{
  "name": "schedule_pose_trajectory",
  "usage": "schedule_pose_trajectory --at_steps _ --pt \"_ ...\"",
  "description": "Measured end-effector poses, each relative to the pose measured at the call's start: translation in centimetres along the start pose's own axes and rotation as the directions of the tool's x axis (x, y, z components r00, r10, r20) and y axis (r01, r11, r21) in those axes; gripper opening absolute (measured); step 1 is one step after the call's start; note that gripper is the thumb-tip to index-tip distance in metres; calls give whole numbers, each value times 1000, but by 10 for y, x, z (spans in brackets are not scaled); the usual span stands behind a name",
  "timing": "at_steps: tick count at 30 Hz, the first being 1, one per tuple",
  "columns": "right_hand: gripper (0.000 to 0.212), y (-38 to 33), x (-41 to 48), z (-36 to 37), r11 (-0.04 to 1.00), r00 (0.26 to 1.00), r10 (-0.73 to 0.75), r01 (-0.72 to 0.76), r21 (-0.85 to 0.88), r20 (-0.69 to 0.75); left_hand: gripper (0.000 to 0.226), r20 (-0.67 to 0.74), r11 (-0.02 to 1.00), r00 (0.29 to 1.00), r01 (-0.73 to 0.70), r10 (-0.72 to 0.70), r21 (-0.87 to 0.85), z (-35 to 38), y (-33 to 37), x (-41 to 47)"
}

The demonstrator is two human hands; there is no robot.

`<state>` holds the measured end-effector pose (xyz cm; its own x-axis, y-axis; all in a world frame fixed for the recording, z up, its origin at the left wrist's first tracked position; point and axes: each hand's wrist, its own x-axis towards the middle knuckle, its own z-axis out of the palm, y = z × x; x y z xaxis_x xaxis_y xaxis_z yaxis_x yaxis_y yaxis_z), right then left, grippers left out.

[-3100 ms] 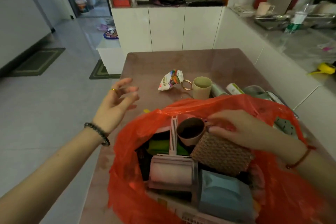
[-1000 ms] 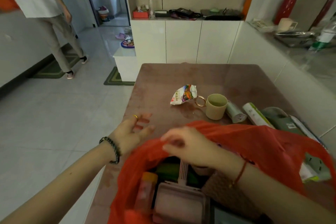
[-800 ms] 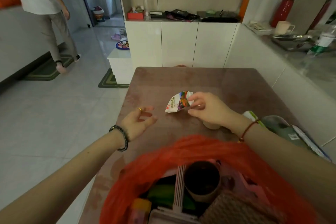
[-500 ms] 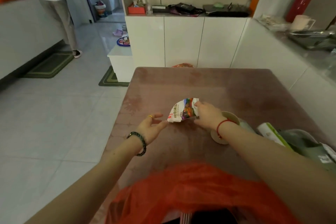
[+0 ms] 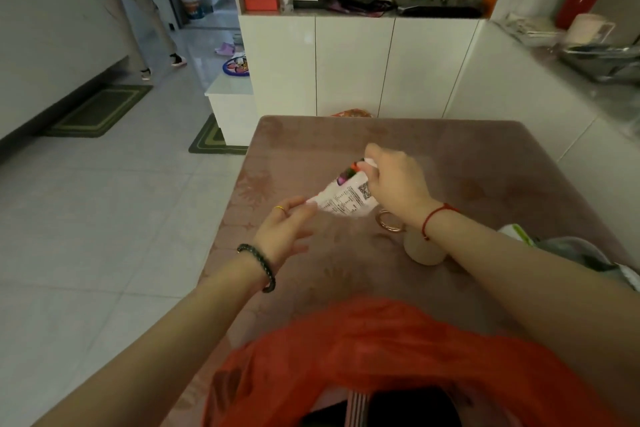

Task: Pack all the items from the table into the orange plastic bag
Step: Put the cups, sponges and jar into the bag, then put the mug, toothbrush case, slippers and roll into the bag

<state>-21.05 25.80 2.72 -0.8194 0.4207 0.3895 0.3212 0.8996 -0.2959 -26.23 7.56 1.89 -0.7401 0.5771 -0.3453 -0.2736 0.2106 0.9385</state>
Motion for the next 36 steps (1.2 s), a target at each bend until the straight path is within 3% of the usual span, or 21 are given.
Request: schedule_pose_trajectory --at_steps 3,5,8,11,14,15,17,19,22,26,30,36 --pt "19 -28 -23 -54 975 981 -94 125 184 -168 51 33 940 983 181 -179 -289 -4 21 -23" --pt "16 -47 -48 -91 935 955 -113 195 295 -275 69 227 854 940 330 -256 -402 -9 33 -44" --pt "14 -73 -96 -139 846 936 -134 279 454 -326 65 518 836 836 408 -181 -368 -7 43 -91" --pt "14 -87 -153 -175 765 948 -233 317 561 -217 57 614 900 789 257 15 -353 3 35 -134" --pt "18 -89 -205 -188 731 992 -125 97 675 -8 73 459 936 886 104 67 -337 12 20 -166" --pt "22 -90 -221 -187 667 998 -42 -12 745 54 72 390 954 916 30 93 -298 13 17 -175" --pt "49 -91 -246 -181 467 964 144 -266 843 225 69 350 974 920 -111 176 -198 14 9 -191" --pt "77 -93 -264 -172 378 885 292 -455 807 362 68 383 973 895 -194 228 -126 17 -3 -204" --pt "82 -98 -283 -158 430 851 319 -523 736 418 70 428 971 872 -233 236 -62 14 -22 -215" --pt "42 -104 -295 -131 459 836 322 -548 699 444 83 413 918 889 -315 197 240 -4 -40 -219" --pt "18 -110 -286 -107 616 904 275 -428 661 328 74 343 851 934 -260 101 456 -22 -49 -211" --pt "20 -109 -284 -93 855 938 197 -307 417 286 54 412 514 909 -383 63 767 -35 -58 -207"
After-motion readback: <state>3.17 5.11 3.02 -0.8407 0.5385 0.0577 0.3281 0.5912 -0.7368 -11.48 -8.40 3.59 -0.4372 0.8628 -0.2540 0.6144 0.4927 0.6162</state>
